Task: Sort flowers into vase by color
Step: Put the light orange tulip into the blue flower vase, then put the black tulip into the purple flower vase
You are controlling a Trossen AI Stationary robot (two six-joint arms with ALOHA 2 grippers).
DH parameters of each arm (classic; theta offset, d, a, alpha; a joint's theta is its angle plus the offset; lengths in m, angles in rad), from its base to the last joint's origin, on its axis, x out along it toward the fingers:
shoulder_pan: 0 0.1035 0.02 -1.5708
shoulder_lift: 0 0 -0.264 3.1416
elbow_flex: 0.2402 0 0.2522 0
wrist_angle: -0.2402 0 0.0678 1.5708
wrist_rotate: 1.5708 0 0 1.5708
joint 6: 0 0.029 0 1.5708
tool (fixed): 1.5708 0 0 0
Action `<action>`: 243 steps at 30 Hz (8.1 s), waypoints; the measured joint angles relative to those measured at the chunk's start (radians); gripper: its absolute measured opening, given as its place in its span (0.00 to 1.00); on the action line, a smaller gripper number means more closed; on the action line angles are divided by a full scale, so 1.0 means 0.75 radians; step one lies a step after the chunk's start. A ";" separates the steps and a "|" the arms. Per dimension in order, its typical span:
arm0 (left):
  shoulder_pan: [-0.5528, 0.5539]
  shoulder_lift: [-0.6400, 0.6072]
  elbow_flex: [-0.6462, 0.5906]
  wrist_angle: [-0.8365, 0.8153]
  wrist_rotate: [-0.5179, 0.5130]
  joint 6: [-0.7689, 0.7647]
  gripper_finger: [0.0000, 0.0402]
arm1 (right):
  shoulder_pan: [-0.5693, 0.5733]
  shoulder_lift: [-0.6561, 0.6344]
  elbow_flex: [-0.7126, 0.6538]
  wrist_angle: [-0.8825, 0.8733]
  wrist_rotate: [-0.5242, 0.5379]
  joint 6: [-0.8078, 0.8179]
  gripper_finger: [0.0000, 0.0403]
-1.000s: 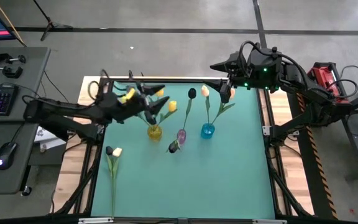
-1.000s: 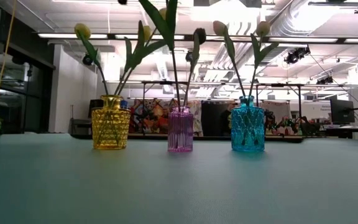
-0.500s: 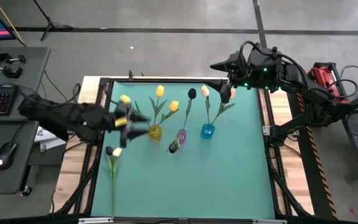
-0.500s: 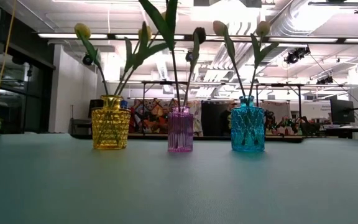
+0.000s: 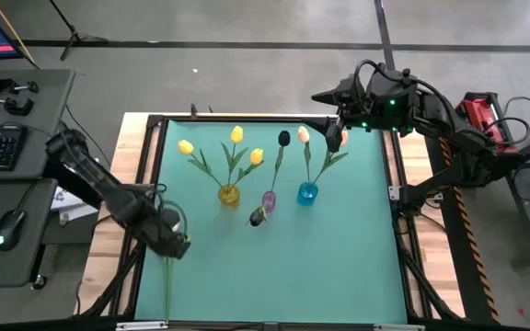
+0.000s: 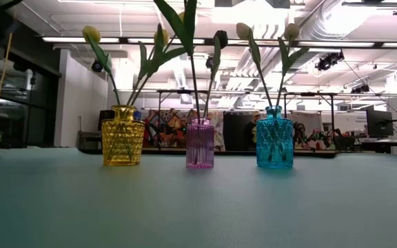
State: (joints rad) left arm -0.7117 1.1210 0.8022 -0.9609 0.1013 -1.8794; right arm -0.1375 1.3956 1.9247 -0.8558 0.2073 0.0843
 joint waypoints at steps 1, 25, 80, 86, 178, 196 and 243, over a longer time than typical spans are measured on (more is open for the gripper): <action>-0.023 0.025 -0.026 0.052 0.005 -0.066 0.57 | 0.000 0.000 0.000 0.000 0.000 -0.008 0.76; -0.044 0.468 -0.071 0.128 0.031 -0.274 0.49 | 0.000 0.000 0.000 -0.001 0.000 -0.018 0.76; 0.233 -0.021 -0.053 0.272 -0.380 0.673 0.00 | 0.000 0.000 0.001 -0.086 -0.030 -0.033 0.76; 0.237 -0.255 0.014 0.469 -0.545 1.093 0.00 | 0.000 0.000 0.001 -0.081 -0.029 -0.034 0.76; 1.079 0.955 0.744 1.868 -0.152 2.346 0.04 | 0.029 -0.154 0.001 0.318 -0.036 -0.218 0.76; 1.079 0.938 0.750 1.796 -0.140 2.276 0.59 | 0.029 -0.154 0.001 0.319 -0.036 -0.193 0.76; 1.042 -0.128 0.348 1.248 -0.264 2.033 0.59 | 0.027 -0.167 0.001 -0.100 0.025 -0.168 0.76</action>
State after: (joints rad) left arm 0.0700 1.0248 1.0630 -0.0252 -0.0968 -0.3547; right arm -0.1169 1.2705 1.9251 -0.9310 0.2263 -0.0418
